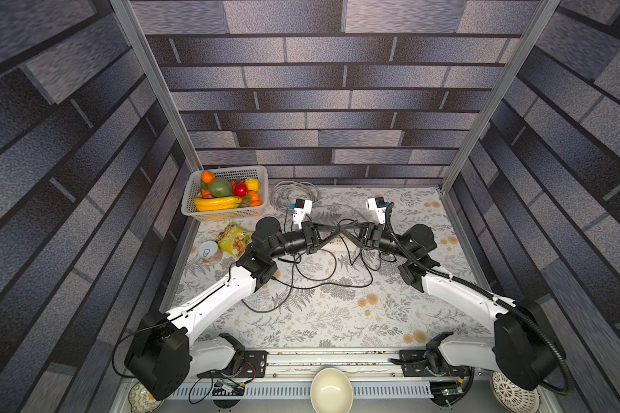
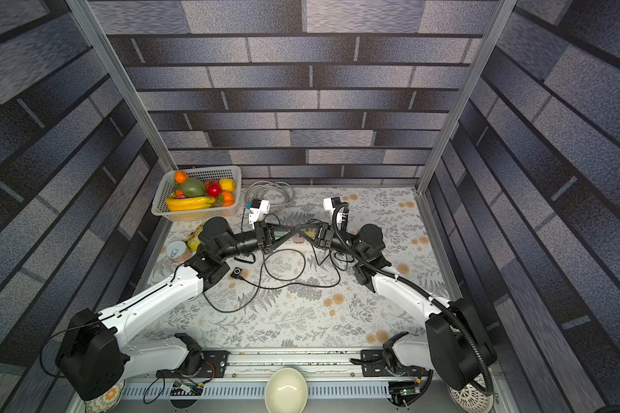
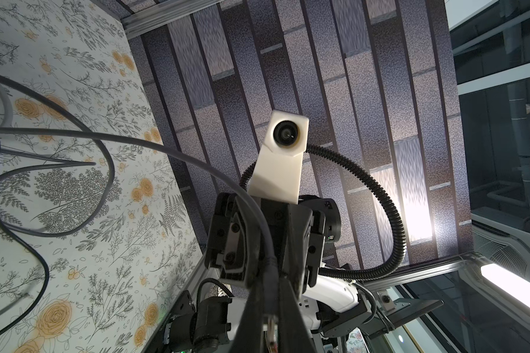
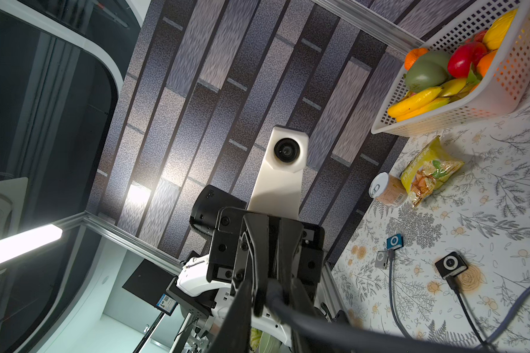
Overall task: Charge mp3
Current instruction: Pick up the charging cable from the center of the board.
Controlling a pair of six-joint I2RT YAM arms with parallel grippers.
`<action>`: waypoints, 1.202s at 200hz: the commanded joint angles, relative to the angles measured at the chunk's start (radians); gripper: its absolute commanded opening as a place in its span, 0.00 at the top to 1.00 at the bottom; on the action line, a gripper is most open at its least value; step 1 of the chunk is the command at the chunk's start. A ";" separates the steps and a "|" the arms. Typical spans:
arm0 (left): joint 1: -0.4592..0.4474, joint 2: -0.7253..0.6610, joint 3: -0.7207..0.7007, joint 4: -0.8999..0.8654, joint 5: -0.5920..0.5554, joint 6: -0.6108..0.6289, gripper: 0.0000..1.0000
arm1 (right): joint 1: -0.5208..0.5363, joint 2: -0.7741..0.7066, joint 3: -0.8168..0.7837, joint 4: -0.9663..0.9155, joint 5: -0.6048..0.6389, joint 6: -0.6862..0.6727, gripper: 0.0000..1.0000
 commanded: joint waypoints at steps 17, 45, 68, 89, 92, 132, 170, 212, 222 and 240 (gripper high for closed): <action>-0.001 0.005 0.008 0.022 0.015 0.028 1.00 | 0.008 0.005 0.019 0.044 -0.013 -0.009 0.81; 0.000 0.004 0.007 0.026 0.016 0.028 1.00 | 0.007 0.004 0.016 0.051 -0.011 -0.005 0.86; -0.001 0.006 0.005 0.029 0.016 0.027 1.00 | 0.008 0.004 0.018 0.059 -0.010 0.003 0.90; -0.002 0.007 0.005 0.033 0.019 0.027 1.00 | 0.008 0.006 0.020 0.073 -0.016 0.009 0.93; -0.002 0.007 0.006 0.033 0.019 0.027 1.00 | 0.007 0.006 0.020 0.073 -0.016 0.009 0.93; -0.005 0.016 0.008 0.035 0.020 0.030 1.00 | 0.007 0.011 0.015 0.112 -0.024 0.027 1.00; 0.009 0.015 0.001 0.044 0.024 0.038 0.52 | 0.008 0.004 0.003 0.134 -0.022 0.022 1.00; 0.106 -0.154 -0.056 -0.118 -0.098 0.109 0.20 | 0.007 -0.064 -0.012 -0.038 0.019 -0.104 1.00; 0.110 -0.159 -0.068 -0.083 -0.095 0.088 0.22 | 0.009 -0.073 -0.010 -0.063 0.029 -0.118 1.00; 0.093 -0.136 -0.084 -0.002 -0.086 0.044 0.28 | 0.009 -0.071 -0.004 -0.068 0.037 -0.116 1.00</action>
